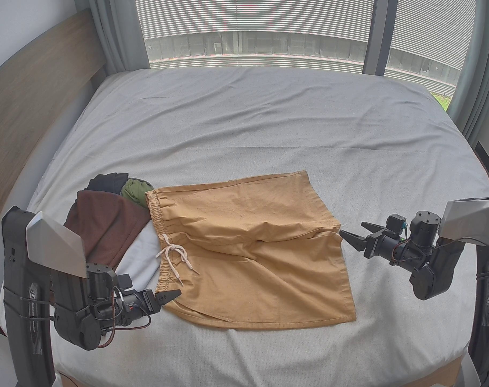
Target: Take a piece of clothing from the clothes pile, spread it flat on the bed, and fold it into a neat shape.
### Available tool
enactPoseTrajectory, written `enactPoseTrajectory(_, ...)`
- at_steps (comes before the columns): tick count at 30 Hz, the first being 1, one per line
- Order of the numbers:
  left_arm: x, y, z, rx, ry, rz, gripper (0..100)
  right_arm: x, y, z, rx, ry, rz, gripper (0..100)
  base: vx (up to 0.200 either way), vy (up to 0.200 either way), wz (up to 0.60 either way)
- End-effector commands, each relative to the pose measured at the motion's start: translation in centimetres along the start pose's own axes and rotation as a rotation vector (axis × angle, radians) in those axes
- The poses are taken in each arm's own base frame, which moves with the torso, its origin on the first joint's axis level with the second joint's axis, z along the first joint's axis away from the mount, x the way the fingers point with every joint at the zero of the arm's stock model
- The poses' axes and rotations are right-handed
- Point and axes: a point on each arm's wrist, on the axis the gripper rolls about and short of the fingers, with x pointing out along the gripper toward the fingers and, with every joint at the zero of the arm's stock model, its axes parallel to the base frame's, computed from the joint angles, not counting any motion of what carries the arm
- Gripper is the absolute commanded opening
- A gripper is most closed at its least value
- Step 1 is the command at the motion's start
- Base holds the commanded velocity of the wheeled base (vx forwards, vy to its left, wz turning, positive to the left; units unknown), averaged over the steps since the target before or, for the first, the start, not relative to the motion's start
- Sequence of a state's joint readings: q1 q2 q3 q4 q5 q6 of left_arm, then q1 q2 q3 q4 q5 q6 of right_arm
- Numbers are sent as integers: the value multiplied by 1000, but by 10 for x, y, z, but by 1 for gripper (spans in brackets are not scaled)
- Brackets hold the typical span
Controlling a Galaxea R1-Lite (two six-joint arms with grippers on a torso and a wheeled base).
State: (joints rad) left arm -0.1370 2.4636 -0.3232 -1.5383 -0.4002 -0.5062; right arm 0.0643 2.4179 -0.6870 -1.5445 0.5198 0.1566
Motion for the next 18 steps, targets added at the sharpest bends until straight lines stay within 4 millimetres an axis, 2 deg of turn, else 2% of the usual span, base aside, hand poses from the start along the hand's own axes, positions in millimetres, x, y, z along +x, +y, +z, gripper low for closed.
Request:
enactPoseTrajectory(1,0,0,0,0,1,0,0,0,-1,0,0,0,-1,100,0,0,0)
enactPoseTrajectory(15,1,0,0,1,0,-3,0,-1,0,-5,9,15,0,100,0,0,0)
enactPoseTrajectory(18,0,0,-1,0,2,-2,0,-8,4,-14,32,60,11,100,0,0,0)
